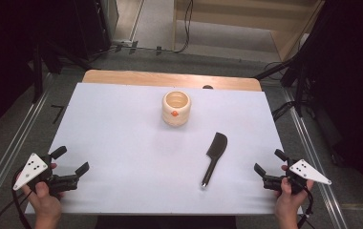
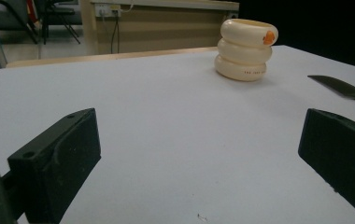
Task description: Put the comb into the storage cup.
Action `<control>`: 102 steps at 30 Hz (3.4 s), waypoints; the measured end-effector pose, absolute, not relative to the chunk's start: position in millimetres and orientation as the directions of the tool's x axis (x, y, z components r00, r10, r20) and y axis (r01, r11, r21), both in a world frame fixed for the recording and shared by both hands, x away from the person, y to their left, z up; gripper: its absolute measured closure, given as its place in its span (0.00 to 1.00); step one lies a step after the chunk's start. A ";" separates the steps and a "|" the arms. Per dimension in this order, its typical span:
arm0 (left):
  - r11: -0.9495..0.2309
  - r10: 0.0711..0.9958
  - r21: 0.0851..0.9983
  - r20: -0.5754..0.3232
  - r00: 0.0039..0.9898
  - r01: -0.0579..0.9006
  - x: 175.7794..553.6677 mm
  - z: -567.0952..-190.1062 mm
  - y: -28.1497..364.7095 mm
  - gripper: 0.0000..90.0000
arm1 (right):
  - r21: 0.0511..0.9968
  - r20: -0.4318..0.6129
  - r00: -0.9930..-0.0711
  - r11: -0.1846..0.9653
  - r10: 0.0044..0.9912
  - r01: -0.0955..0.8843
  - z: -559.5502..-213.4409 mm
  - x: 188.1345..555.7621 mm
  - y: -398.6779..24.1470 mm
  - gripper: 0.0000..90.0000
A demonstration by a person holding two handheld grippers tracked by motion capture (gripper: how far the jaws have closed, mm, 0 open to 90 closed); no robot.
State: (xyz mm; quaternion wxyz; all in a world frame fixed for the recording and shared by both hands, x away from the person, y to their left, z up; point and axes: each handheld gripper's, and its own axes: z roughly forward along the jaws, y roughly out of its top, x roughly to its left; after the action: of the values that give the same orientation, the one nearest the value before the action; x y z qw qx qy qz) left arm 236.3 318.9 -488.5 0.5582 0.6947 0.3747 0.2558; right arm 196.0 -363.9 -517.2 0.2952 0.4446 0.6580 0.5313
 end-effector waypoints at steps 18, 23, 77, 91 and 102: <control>-0.103 0.803 0.967 -0.058 0.593 0.235 236.0 -488.3 317.6 0.00 | 0.966 0.085 -0.512 0.056 0.855 0.253 -490.2 195.4 -335.4 0.07; -0.105 0.802 0.967 -0.057 0.594 0.234 235.7 -488.4 317.6 0.00 | 0.966 0.072 -0.567 0.084 0.820 0.244 -477.7 193.7 -319.0 0.22; -0.115 0.798 0.965 -0.052 0.601 0.235 236.0 -488.3 316.2 0.00 | 0.689 0.030 -0.866 0.618 0.499 0.379 -492.4 225.8 -182.0 0.98; -0.118 0.795 0.965 -0.050 0.605 0.234 236.0 -488.3 316.0 0.00 | 0.616 0.066 -0.880 0.675 0.470 0.407 -501.4 227.3 -180.4 0.98; -0.113 0.793 0.965 -0.056 0.607 0.236 235.9 -488.3 316.9 0.00 | 0.596 0.082 -0.873 0.678 0.480 0.429 -503.7 227.0 -194.1 0.98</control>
State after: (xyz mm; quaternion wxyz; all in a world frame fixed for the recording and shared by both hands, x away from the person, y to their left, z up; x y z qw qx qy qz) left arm 235.9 316.9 -488.3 0.5565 0.7027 0.3660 0.2501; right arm 227.0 -194.1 -503.7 0.0405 0.2485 0.9152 0.3148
